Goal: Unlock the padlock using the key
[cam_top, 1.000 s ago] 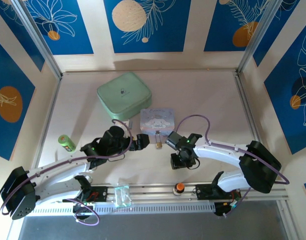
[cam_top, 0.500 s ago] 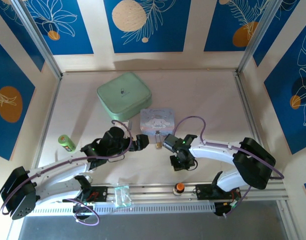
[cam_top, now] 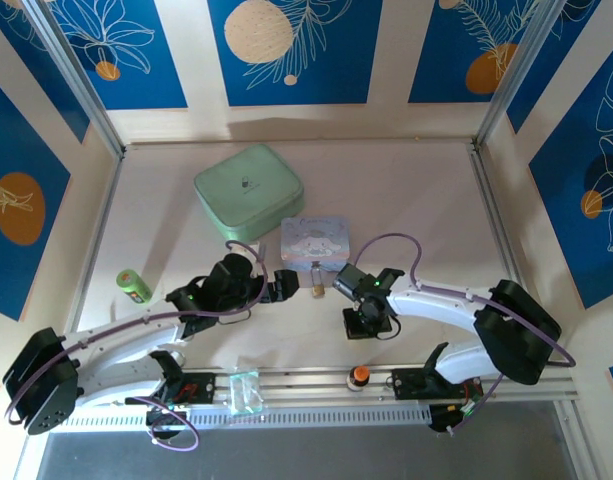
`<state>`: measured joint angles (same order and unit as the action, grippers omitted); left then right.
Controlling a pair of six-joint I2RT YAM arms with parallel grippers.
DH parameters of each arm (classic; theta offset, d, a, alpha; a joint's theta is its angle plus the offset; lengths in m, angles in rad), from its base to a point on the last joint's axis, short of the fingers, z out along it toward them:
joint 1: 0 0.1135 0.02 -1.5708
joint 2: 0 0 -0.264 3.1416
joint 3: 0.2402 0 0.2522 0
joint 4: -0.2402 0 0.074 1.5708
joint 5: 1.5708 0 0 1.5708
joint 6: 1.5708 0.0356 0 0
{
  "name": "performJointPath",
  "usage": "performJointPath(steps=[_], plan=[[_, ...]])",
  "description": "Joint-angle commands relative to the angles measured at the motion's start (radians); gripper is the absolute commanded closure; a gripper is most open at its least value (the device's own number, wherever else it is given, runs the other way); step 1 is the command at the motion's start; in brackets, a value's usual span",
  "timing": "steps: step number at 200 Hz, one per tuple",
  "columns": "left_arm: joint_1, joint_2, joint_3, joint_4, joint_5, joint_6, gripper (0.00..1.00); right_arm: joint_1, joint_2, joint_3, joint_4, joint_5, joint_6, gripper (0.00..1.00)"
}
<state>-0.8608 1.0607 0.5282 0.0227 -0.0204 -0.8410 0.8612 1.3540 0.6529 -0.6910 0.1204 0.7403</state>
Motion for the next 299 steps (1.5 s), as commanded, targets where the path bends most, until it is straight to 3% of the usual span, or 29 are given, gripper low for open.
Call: performJointPath(steps=[1, 26, 54, 74, 134, 160, 178, 211, 237, 299], plan=[[-0.007, 0.020, 0.006, 0.045, -0.001, -0.019, 0.00, -0.018, -0.049, -0.003, 0.060, -0.051, -0.026, 0.96], [-0.007, 0.037, -0.015, 0.128, 0.029, -0.037, 0.00, -0.037, -0.079, 0.002, 0.085, -0.099, -0.032, 0.96], [-0.007, 0.062, -0.109, 0.405, 0.080, -0.105, 0.03, -0.046, -0.094, 0.025, 0.134, -0.133, -0.034, 0.96], [-0.009, 0.093, -0.129, 0.501, 0.108, -0.151, 0.06, -0.044, -0.100, 0.058, 0.147, -0.142, -0.041, 0.96], [-0.012, 0.194, -0.153, 0.735, 0.173, -0.280, 0.24, -0.053, -0.184, 0.075, 0.336, -0.270, -0.019, 0.96], [-0.017, 0.219, -0.128, 0.733, 0.212, -0.298, 0.31, -0.055, -0.208, 0.070, 0.384, -0.279, -0.021, 0.96], [-0.025, 0.218, -0.107, 0.696, 0.217, -0.302, 0.46, -0.059, -0.217, 0.061, 0.429, -0.297, -0.012, 0.96], [-0.056, 0.180, -0.077, 0.586, 0.165, -0.265, 0.48, -0.083, -0.213, 0.049, 0.500, -0.363, 0.017, 0.96], [-0.070, 0.151, -0.062, 0.479, 0.106, -0.236, 0.58, -0.082, -0.217, 0.053, 0.499, -0.372, 0.011, 0.96], [-0.071, 0.167, -0.050, 0.471, 0.105, -0.215, 0.73, -0.073, -0.212, 0.043, 0.523, -0.394, 0.017, 0.96]])
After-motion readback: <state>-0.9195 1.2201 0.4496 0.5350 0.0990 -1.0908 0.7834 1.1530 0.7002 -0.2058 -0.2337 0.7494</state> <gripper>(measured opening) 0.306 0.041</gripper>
